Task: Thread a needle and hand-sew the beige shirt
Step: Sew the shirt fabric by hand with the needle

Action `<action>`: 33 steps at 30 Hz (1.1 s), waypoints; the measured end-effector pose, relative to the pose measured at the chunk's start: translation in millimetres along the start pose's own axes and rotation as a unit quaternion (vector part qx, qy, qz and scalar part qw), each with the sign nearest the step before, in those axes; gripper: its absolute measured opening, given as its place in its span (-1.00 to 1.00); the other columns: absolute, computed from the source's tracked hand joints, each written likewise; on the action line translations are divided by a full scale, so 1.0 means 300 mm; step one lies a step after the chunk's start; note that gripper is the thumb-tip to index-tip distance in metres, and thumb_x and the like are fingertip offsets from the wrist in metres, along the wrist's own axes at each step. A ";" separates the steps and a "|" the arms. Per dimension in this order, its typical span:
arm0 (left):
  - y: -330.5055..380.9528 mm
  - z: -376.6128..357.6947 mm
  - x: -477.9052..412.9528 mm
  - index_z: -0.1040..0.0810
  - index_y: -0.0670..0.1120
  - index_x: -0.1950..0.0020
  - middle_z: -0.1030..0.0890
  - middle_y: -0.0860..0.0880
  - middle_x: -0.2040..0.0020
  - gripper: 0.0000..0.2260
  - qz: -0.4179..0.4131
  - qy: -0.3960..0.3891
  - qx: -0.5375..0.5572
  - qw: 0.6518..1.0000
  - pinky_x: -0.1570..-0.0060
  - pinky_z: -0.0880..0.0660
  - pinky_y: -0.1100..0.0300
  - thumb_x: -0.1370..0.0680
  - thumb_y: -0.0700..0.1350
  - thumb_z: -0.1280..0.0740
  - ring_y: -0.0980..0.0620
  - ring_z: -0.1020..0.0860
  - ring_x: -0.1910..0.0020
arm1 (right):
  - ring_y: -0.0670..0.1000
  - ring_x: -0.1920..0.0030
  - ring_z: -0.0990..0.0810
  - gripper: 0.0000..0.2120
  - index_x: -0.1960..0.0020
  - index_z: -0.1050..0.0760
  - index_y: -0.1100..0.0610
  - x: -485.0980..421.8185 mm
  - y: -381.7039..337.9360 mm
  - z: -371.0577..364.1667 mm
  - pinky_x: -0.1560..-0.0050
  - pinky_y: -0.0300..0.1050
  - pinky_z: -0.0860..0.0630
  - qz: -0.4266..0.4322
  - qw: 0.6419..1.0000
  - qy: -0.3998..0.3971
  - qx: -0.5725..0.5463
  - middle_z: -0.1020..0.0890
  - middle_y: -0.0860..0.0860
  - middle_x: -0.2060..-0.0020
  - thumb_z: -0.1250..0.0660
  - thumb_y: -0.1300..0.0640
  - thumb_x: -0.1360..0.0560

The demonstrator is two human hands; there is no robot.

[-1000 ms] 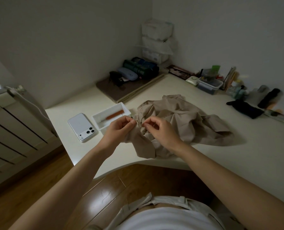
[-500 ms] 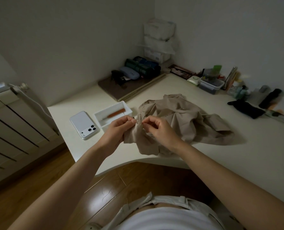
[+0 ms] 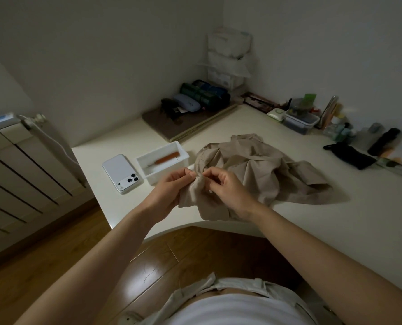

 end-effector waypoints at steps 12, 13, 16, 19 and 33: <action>0.009 0.018 0.014 -0.52 -0.17 0.06 -0.57 -0.03 0.29 -0.80 -0.033 0.049 -0.050 0.997 0.32 -0.45 0.26 -0.62 -0.08 -0.19 0.11 -0.50 0.35 | 0.00 -0.04 -0.59 -0.92 -0.06 -0.46 0.05 -0.023 0.045 -0.008 -0.07 -0.16 -0.54 -0.059 0.998 0.008 -0.018 -0.61 0.05 0.01 -0.22 0.11 -0.59; 0.010 0.026 0.012 -0.52 -0.17 0.05 -0.56 -0.05 0.27 -0.79 -0.033 0.056 -0.051 0.997 0.30 -0.44 0.23 -0.62 -0.08 -0.19 0.09 -0.50 0.34 | -0.03 0.00 -0.60 -0.92 -0.03 -0.47 0.05 -0.023 0.046 -0.002 -0.02 -0.22 -0.54 -0.059 0.998 0.015 -0.029 -0.61 0.03 0.05 -0.22 0.16 -0.59; 0.014 0.043 0.003 -0.52 -0.16 0.08 -0.56 -0.07 0.26 -0.80 -0.033 0.079 -0.038 0.996 0.31 -0.45 0.20 -0.62 -0.09 -0.19 0.05 -0.50 0.32 | -0.11 0.11 -0.61 -0.84 0.05 -0.51 0.06 -0.024 0.035 0.013 0.11 -0.33 -0.52 -0.048 0.996 0.034 -0.060 -0.63 -0.01 0.16 -0.22 0.28 -0.58; 0.011 0.050 -0.013 -0.49 -0.17 0.11 -0.53 -0.09 0.28 -0.80 -0.035 0.095 -0.047 0.994 0.31 -0.42 0.18 -0.62 -0.08 -0.20 0.04 -0.46 0.32 | -0.09 0.07 -0.63 -0.87 0.00 -0.52 0.07 -0.031 0.023 0.022 0.06 -0.29 -0.56 -0.041 0.997 0.046 -0.045 -0.66 0.00 0.12 -0.25 0.25 -0.57; 0.014 0.048 -0.080 -0.52 -0.28 -0.04 -0.54 -0.14 0.21 -0.71 -0.032 0.127 -0.107 0.986 0.23 -0.42 0.16 -0.61 -0.04 -0.22 0.02 -0.49 0.28 | -0.15 -0.17 -0.47 -0.77 -0.20 -0.47 0.01 -0.056 -0.089 0.045 -0.07 -0.43 -0.46 0.096 0.982 0.063 0.149 -0.47 -0.02 -0.21 -0.29 0.05 -0.55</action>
Point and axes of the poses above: each hand's wrist, its own x-axis away from the middle knuckle, its own z-axis out of the back of the hand, y = z × x, the point moved 9 cm from there along -x, towards the middle knuckle
